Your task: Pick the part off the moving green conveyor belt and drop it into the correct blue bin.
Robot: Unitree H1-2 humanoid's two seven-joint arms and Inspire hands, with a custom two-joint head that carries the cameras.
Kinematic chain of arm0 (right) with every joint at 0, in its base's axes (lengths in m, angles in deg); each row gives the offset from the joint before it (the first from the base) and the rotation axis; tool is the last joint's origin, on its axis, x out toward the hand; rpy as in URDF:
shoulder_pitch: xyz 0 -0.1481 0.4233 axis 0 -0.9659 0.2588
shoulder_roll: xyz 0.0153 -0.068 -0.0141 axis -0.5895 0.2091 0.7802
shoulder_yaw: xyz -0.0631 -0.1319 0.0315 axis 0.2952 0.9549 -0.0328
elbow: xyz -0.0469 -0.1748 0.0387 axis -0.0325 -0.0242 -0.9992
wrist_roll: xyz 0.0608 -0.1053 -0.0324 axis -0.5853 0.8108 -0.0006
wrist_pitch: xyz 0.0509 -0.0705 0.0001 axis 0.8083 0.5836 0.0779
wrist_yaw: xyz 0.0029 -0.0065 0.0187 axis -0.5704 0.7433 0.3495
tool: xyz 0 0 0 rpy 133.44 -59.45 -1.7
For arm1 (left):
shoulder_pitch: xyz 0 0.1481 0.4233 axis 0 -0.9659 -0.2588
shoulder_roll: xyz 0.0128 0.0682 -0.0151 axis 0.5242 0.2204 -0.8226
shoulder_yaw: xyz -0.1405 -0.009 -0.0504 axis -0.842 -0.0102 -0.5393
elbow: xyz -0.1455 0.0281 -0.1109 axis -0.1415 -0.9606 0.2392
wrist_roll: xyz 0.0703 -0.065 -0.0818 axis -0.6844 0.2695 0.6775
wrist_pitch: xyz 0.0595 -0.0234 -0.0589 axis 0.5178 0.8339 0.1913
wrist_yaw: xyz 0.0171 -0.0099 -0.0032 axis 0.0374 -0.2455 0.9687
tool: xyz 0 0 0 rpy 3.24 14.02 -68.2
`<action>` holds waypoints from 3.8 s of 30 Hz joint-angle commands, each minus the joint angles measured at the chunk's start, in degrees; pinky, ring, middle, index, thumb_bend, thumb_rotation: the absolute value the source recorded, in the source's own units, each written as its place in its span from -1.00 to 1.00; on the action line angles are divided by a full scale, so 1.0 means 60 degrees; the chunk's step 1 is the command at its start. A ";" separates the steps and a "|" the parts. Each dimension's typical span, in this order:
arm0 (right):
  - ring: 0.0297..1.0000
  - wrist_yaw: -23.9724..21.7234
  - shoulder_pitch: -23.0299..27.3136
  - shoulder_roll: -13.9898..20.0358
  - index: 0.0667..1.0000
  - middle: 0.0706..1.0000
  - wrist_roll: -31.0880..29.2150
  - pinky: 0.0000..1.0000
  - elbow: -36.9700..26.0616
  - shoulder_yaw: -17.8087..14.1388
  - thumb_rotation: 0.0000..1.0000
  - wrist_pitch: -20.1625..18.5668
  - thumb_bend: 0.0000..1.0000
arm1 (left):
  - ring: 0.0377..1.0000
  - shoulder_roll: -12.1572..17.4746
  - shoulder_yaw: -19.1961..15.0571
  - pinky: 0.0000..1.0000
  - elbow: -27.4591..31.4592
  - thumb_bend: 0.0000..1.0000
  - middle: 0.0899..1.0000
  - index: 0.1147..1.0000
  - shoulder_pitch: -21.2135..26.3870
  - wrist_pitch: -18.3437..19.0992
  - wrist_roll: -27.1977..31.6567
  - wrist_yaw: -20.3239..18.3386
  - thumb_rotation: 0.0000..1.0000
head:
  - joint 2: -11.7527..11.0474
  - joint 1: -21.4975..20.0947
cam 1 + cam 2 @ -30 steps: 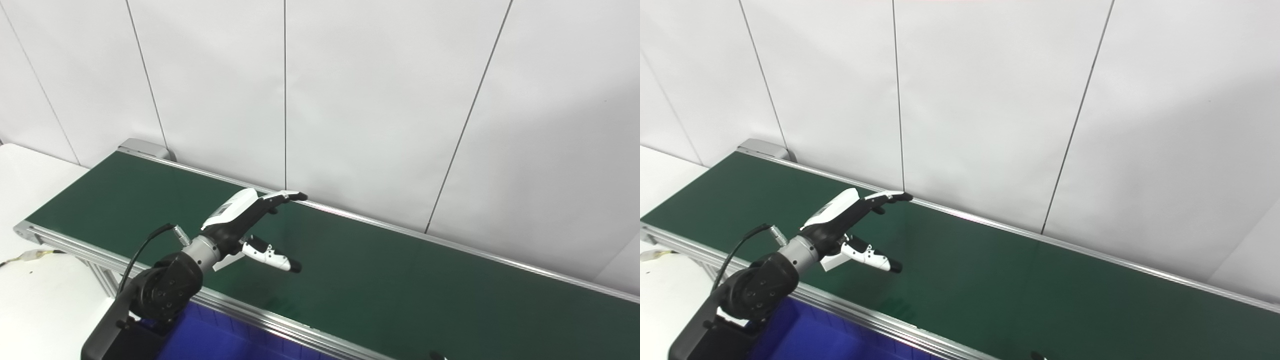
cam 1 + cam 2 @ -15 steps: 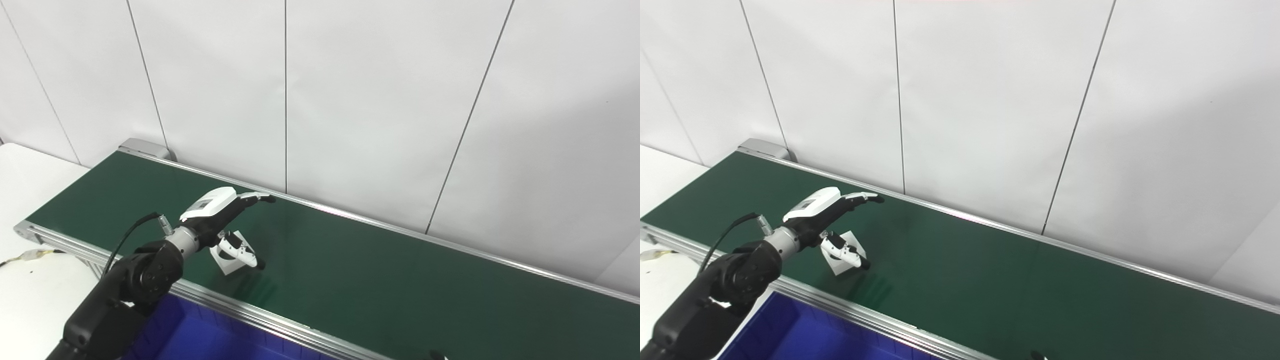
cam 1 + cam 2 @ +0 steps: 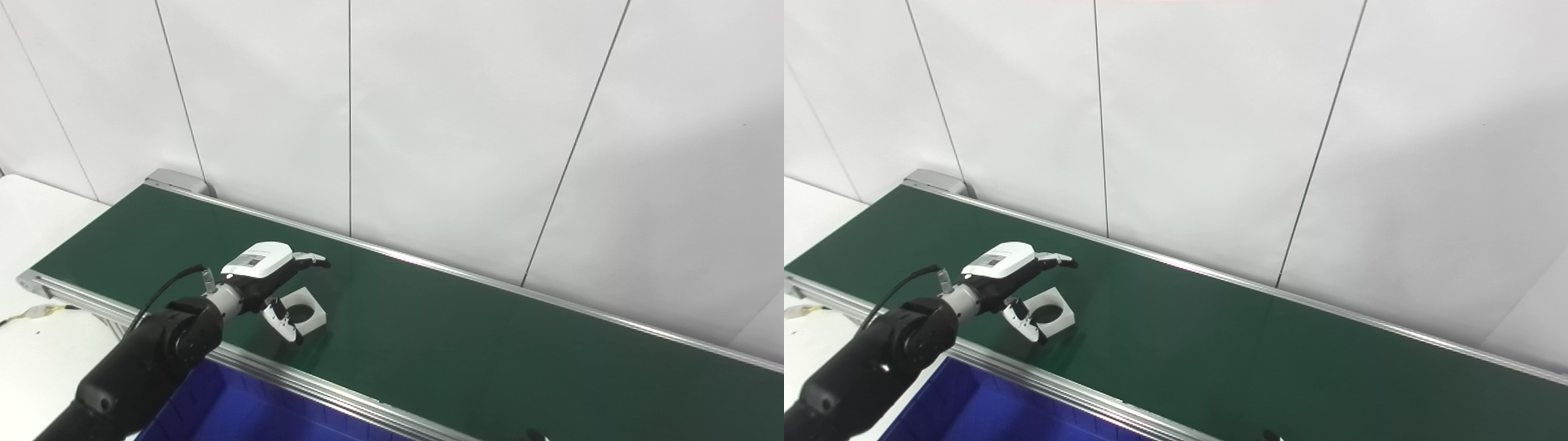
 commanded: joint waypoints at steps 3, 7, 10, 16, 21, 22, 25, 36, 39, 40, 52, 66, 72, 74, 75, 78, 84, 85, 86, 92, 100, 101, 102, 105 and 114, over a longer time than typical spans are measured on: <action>0.62 0.0026 0.0024 -0.0095 0.79 0.67 0.0025 0.50 -0.0303 0.0040 0.75 0.0544 0.19 | 0.69 0.0542 0.0489 0.52 -0.0373 0.83 0.71 0.61 0.0673 -0.0764 -0.0670 0.0205 -0.98 | 0.0006 -0.0008; 0.62 0.0031 0.0024 -0.0099 0.79 0.66 0.0035 0.50 -0.0319 0.0046 0.74 0.0526 0.19 | 0.65 0.0607 0.0893 0.49 -0.0655 0.83 0.71 0.62 0.0892 -0.1064 -0.1067 0.0154 -1.00 | 0.0021 -0.0107; 0.61 0.0046 0.0024 -0.0099 0.78 0.66 0.0080 0.48 -0.0330 0.0042 0.75 0.0499 0.22 | 0.61 0.0630 0.1146 0.48 -0.0782 0.83 0.70 0.61 0.1065 -0.1288 -0.1198 0.0035 -1.00 | 0.0016 -0.0105; 0.61 0.0023 -0.0028 -0.0105 0.79 0.66 0.0090 0.49 -0.0380 0.0060 0.74 0.0486 0.22 | 0.54 0.0654 0.1587 0.40 -0.1047 0.82 0.61 0.60 0.1483 -0.1960 -0.1595 -0.0010 -1.00 | 0.0030 -0.0135; 0.62 0.0024 -0.0056 -0.0138 0.79 0.66 0.0108 0.49 -0.0396 0.0081 0.73 0.0477 0.22 | 0.59 0.0514 0.1751 0.45 -0.1220 0.79 0.68 0.59 0.1730 -0.2051 -0.1742 -0.0109 -1.00 | 0.0034 -0.0190; 0.62 0.0028 -0.0060 -0.0148 0.79 0.66 0.0111 0.50 -0.0391 0.0083 0.73 0.0472 0.22 | 0.61 0.0482 0.1792 0.45 -0.1267 0.79 0.69 0.57 0.1785 -0.2073 -0.1729 -0.0127 -1.00 | 0.0047 -0.0217; 0.62 0.0032 -0.0063 -0.0176 0.79 0.66 0.0112 0.50 -0.0383 0.0091 0.74 0.0470 0.24 | 0.63 0.0421 0.2043 0.47 -0.1420 0.75 0.70 0.56 0.1996 -0.2210 -0.1942 -0.0062 -1.00 | 0.0048 -0.0233; 0.61 0.0067 -0.0150 -0.0322 0.79 0.66 0.0166 0.49 -0.0473 0.0129 0.74 0.0421 0.25 | 0.54 0.0223 0.2921 0.43 -0.2145 0.70 0.55 0.51 0.2693 -0.3209 -0.2813 0.0415 -1.00 | 0.0075 -0.0290; 0.62 0.0069 -0.0166 -0.0352 0.80 0.67 0.0156 0.50 -0.0459 0.0130 0.74 0.0490 0.26 | 0.51 0.0210 0.3082 0.44 -0.2414 0.77 0.53 0.50 0.2744 -0.3468 -0.2858 0.0561 -1.00 | 0.0090 -0.0317; 0.62 0.0072 -0.0167 -0.0357 0.80 0.67 0.0143 0.50 -0.0438 0.0131 0.74 0.0549 0.26 | 0.51 0.0176 0.3154 0.44 -0.2548 0.77 0.53 0.50 0.2744 -0.3576 -0.2918 0.0699 -1.00 | 0.0092 -0.0338; 0.62 0.0100 -0.0175 -0.0344 0.79 0.66 0.0127 0.48 -0.0404 0.0104 0.76 0.0703 0.25 | 0.03 -0.0049 0.3658 0.10 -0.3034 0.07 -0.16 -0.09 0.2650 -0.4113 -0.3269 0.1716 -1.00 | 0.0149 -0.0388; 0.60 0.0041 -0.0241 -0.0243 0.79 0.65 0.0039 0.47 -0.0541 0.0057 0.75 0.0651 0.24 | -0.14 -0.0085 0.2631 0.00 -0.1687 0.00 -0.03 -0.18 0.2139 -0.3637 -0.1737 0.0894 -1.00 | 0.0300 -0.0412; 0.60 0.0000 -0.0253 -0.0191 0.78 0.65 -0.0013 0.47 -0.0640 0.0038 0.72 0.0590 0.24 | -0.19 -0.0062 0.1960 -0.08 -0.0389 0.01 -0.15 -0.11 0.1648 -0.3555 -0.1343 0.0799 -1.00 | 0.0445 -0.0434; 0.61 -0.0010 -0.0244 -0.0168 0.78 0.65 -0.0021 0.47 -0.0659 0.0033 0.72 0.0572 0.23 | -0.21 -0.0053 0.1688 -0.11 0.0188 0.00 -0.17 -0.09 0.1428 -0.3439 -0.1106 0.0625 -1.00 | 0.0501 -0.0435; 0.61 -0.0013 -0.0234 -0.0153 0.78 0.65 -0.0024 0.47 -0.0654 0.0031 0.71 0.0593 0.23 | -0.21 -0.0050 0.1528 -0.11 0.0550 0.00 -0.17 -0.09 0.1283 -0.3361 -0.0950 0.0530 -1.00 | 0.0544 -0.0439; 0.61 -0.0013 -0.0214 -0.0129 0.78 0.65 -0.0061 0.47 -0.0636 0.0022 0.71 0.0631 0.23 | -0.25 -0.0102 0.1119 -0.17 0.1356 0.00 -0.21 -0.07 0.0908 -0.3047 -0.0555 0.0233 -1.00 | 0.0619 -0.0459; 0.60 -0.0030 -0.0195 -0.0097 0.78 0.65 -0.0065 0.46 -0.0753 0.0012 0.70 0.0540 0.19 | -0.26 -0.0345 0.0318 -0.24 0.2937 0.00 -0.21 -0.08 0.0064 -0.1925 0.0295 -0.0459 -1.00 | 0.0894 -0.0553; 0.60 -0.0030 -0.0199 -0.0100 0.78 0.65 -0.0075 0.46 -0.0769 0.0008 0.70 0.0523 0.19 | -0.26 -0.0376 0.0198 -0.23 0.3132 0.00 -0.20 -0.08 -0.0082 -0.1840 0.0452 -0.0500 -1.00 | 0.0894 -0.0553; 0.61 -0.0024 -0.0206 -0.0102 0.78 0.65 -0.0084 0.46 -0.0762 0.0003 0.69 0.0533 0.20 | -0.25 -0.0408 0.0109 -0.22 0.3277 0.00 -0.19 -0.08 -0.0206 -0.1776 0.0549 -0.0537 -1.00 | 0.1057 -0.0588; 0.59 -0.0061 -0.0249 -0.0019 0.77 0.64 -0.0034 0.47 -0.1040 -0.0022 0.70 0.0434 0.21 | -0.24 -0.0636 -0.0395 -0.25 0.4362 0.00 -0.17 -0.09 -0.0926 -0.1175 0.1090 -0.0780 -1.00 | 0.1547 -0.0725; 0.56 -0.0280 -0.0359 0.0186 0.73 0.61 -0.0178 0.43 -0.2137 -0.0080 0.53 -0.0292 0.09 | -0.22 -0.0871 -0.0843 -0.21 0.5603 0.00 -0.11 -0.11 -0.1819 -0.0749 0.1597 -0.0972 -1.00 | 0.2596 -0.0813; 0.55 -0.0309 -0.0366 0.0211 0.72 0.60 -0.0199 0.42 -0.2261 -0.0092 0.48 -0.0386 0.07 | -0.23 -0.0874 -0.0864 -0.24 0.5706 0.00 -0.13 -0.10 -0.1884 -0.0744 0.1610 -0.0973 -1.00 | 0.2596 -0.0813; 0.55 -0.0357 -0.0365 0.0244 0.72 0.60 -0.0232 0.41 -0.2415 -0.0124 0.46 -0.0510 0.07 | -0.23 -0.0883 -0.0898 -0.25 0.5834 0.00 -0.13 -0.10 -0.2000 -0.0745 0.1611 -0.0968 -1.00 | 0.2884 -0.0839; 0.52 -0.0510 -0.0341 0.0328 0.70 0.58 -0.0340 0.39 -0.2868 -0.0240 0.37 -0.0952 0.07 | -0.22 -0.0913 -0.1006 -0.23 0.6225 0.00 -0.13 -0.10 -0.2318 -0.0611 0.1710 -0.1043 -1.00 | 0.3456 -0.0814; 0.48 -0.0746 -0.0208 0.0499 0.66 0.55 -0.0539 0.33 -0.3478 -0.0543 0.43 -0.1692 0.20 | -0.22 -0.1261 -0.0866 -0.22 0.6815 0.00 -0.10 -0.10 -0.3308 -0.0338 0.1675 -0.1327 -1.00 | 0.4295 -0.0532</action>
